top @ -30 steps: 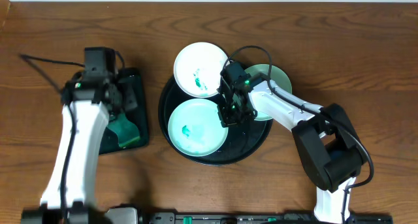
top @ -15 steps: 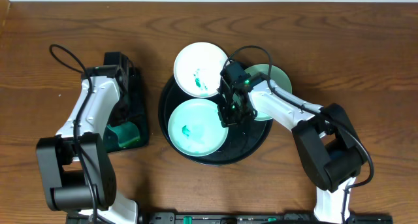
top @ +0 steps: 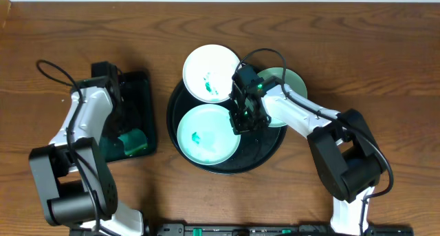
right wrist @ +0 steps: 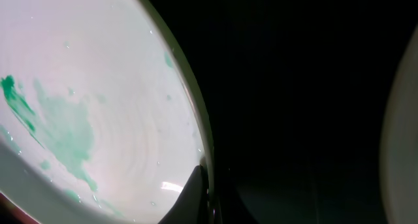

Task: Clean dirty plates on tray and stack at the side
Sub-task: 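Grasp the green sponge in the basin with the left gripper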

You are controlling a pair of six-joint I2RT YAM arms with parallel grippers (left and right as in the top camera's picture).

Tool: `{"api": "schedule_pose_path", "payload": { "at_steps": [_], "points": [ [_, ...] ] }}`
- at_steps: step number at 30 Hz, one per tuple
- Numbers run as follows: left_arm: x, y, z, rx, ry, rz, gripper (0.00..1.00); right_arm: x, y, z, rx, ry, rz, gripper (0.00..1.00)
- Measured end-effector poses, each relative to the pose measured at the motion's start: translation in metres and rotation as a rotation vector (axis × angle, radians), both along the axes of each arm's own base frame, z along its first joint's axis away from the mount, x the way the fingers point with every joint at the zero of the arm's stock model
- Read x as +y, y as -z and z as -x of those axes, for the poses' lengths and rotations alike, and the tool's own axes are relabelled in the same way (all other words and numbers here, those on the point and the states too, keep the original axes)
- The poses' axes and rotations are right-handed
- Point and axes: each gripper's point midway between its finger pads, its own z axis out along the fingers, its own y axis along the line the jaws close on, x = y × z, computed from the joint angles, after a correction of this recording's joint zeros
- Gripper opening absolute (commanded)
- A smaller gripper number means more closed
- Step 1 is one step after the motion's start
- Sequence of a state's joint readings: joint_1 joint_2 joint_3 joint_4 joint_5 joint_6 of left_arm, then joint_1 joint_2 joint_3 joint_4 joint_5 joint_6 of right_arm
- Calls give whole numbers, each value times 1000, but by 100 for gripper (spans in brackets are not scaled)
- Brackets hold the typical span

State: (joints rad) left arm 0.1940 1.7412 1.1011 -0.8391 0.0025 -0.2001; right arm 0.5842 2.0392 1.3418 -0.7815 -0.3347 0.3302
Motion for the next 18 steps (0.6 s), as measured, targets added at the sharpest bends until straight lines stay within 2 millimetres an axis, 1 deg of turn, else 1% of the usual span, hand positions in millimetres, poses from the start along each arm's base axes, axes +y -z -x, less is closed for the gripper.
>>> {"api": "schedule_pose_path", "payload": {
  "at_steps": [2,4,8,10,11,13,14,15,16,17,18],
  "points": [
    [-4,9,4,0,11,16,47,0,0,0,1,0,1,1],
    [-5,15,7,0,16,23,40,0,0,1,4,0,1,1],
    [-5,17,1,-30,18,23,40,-1,0,2,8,0,3,1],
    [-5,17,-2,-40,18,21,70,-1,0,2,11,0,5,1],
    [-5,17,-2,-43,19,21,76,-2,0,3,13,0,6,1],
    [-6,17,-5,-53,18,27,76,-2,0,4,17,0,9,1],
    [-6,17,-6,-57,18,29,62,-2,0,4,17,0,9,1],
    [-6,17,-7,-61,19,29,32,-2,0,4,18,0,10,1],
    [-6,17,-7,-63,18,28,19,-3,0,4,19,0,10,1],
    [-5,17,-7,-63,19,24,21,-3,0,4,19,0,11,1],
    [-4,17,-8,-66,17,22,38,-3,0,4,19,0,11,1]
  ]
}}
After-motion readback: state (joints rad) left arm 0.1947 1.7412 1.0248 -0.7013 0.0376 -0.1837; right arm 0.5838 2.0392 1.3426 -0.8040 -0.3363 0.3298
